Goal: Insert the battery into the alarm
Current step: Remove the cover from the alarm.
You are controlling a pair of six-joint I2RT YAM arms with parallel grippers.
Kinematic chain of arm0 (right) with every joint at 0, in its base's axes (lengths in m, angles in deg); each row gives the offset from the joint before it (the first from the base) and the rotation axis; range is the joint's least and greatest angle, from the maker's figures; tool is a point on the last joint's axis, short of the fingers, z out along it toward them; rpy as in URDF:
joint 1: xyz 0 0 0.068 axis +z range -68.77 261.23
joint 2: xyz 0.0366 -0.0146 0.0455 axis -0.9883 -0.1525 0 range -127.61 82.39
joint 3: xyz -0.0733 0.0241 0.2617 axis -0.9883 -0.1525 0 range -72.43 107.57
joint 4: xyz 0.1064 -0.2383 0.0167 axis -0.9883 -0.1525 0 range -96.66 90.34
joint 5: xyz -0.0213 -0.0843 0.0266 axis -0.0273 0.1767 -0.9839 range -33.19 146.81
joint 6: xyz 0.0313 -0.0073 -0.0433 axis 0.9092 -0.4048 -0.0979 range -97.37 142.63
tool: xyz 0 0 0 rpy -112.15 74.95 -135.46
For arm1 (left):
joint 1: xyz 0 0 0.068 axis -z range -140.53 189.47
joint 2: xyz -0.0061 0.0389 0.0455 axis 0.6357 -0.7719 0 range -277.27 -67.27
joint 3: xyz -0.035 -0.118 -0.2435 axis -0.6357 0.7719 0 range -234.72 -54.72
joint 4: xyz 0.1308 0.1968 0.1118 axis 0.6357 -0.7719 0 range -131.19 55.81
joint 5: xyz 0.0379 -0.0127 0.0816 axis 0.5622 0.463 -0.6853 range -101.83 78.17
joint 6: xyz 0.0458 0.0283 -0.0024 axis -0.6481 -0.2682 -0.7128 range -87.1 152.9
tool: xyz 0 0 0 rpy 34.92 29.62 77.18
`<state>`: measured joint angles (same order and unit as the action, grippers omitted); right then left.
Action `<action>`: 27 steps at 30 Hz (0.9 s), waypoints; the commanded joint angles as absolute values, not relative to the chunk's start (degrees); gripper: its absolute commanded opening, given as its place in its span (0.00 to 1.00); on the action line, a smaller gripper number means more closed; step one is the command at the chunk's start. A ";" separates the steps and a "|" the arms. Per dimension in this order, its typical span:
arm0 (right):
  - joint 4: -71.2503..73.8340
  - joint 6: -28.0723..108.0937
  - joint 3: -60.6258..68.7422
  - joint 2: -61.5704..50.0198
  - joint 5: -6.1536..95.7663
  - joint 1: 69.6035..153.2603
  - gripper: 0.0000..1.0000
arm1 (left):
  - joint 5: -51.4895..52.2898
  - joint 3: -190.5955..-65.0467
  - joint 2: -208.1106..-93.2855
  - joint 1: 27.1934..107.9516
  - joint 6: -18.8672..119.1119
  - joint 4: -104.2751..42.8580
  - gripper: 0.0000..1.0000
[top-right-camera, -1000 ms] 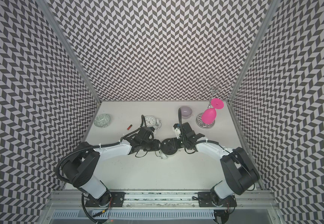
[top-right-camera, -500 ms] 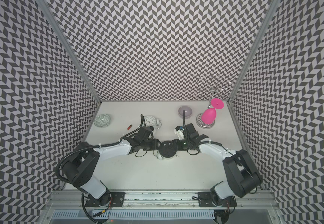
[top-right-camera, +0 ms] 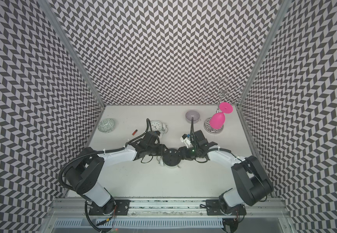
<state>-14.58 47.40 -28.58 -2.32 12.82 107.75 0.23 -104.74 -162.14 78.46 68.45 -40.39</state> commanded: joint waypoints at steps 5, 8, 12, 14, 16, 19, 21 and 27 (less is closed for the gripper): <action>-5.53 52.11 -30.46 -0.67 2.93 107.14 0.57 | -0.74 -101.91 -165.47 79.46 69.57 -49.88 0.48; -4.58 52.95 -30.75 -0.62 2.63 106.96 0.57 | -0.83 -101.91 -165.34 79.52 69.58 -49.93 0.48; -1.79 55.32 -31.83 -0.99 1.48 106.97 0.57 | -0.92 -101.76 -165.09 79.56 69.66 -50.00 0.48; -2.37 55.28 -31.74 -1.16 2.20 106.90 0.57 | -0.97 -101.73 -165.06 79.75 69.81 -49.95 0.48; -3.25 54.82 -31.54 -1.40 2.98 106.93 0.57 | -1.01 -101.65 -164.98 79.92 69.82 -49.96 0.49; -4.30 54.71 -31.65 -1.73 3.51 106.95 0.57 | -1.02 -101.52 -164.74 80.01 69.90 -49.86 0.48; -5.39 55.23 -31.83 -2.08 4.40 106.92 0.56 | -1.15 -101.47 -164.62 80.14 69.91 -49.92 0.48; -0.60 60.74 -34.43 -2.15 1.71 106.97 0.55 | -1.37 -100.99 -164.26 80.39 70.10 -49.45 0.49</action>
